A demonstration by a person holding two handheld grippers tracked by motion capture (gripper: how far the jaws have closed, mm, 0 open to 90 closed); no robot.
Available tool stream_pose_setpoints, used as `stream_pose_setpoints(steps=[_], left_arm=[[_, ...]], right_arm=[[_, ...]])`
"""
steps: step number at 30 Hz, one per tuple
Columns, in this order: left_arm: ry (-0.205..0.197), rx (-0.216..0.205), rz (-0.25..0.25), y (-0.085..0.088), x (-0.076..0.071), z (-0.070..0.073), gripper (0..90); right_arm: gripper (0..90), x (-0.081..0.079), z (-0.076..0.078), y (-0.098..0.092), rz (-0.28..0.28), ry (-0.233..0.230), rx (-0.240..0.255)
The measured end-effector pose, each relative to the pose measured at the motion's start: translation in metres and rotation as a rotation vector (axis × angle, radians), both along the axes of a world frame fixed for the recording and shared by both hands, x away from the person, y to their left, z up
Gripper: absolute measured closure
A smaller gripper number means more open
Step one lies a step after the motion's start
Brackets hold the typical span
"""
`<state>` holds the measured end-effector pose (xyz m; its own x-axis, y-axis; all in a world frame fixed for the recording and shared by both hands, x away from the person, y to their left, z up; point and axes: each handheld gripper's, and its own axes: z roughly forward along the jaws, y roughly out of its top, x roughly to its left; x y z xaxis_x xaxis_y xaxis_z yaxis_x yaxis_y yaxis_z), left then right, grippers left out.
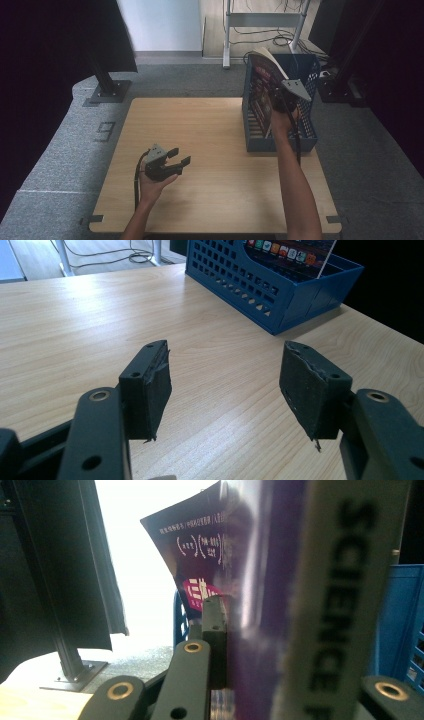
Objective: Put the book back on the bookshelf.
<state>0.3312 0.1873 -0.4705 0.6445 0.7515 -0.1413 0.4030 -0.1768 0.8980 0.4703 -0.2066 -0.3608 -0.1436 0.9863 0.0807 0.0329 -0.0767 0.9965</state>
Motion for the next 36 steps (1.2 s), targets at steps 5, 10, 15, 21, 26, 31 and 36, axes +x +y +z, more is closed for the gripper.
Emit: stream_pose_setpoints(steps=[5,10,15,21,26,31,36], left_arm=[[0.001,0.000,0.001,0.000,0.000,0.000,37.3],[-0.003,-0.003,0.004,0.002,0.000,0.001,37.3],[-0.009,-0.008,0.009,0.004,-0.001,0.002,37.6],[-0.009,-0.009,0.007,0.004,-0.002,0.003,37.6],[-0.004,-0.011,0.011,0.006,-0.001,0.002,37.6],[-0.006,-0.014,0.014,0.007,-0.001,0.002,37.6],[-0.007,-0.009,0.011,0.005,-0.002,0.002,37.5]], right_arm=[[81.6,0.003,-0.001,-0.001,-0.008,0.003,0.003],[81.6,0.006,-0.003,-0.001,-0.012,-0.001,0.012],[81.6,0.012,-0.008,0.003,-0.009,0.006,-0.003],[81.5,0.022,-0.019,0.012,-0.014,0.019,-0.028],[81.6,0.030,-0.032,0.018,-0.015,0.039,-0.025],[81.5,0.031,-0.042,0.020,0.000,0.047,-0.009],[81.4,0.029,-0.053,0.021,0.006,0.072,-0.025]])
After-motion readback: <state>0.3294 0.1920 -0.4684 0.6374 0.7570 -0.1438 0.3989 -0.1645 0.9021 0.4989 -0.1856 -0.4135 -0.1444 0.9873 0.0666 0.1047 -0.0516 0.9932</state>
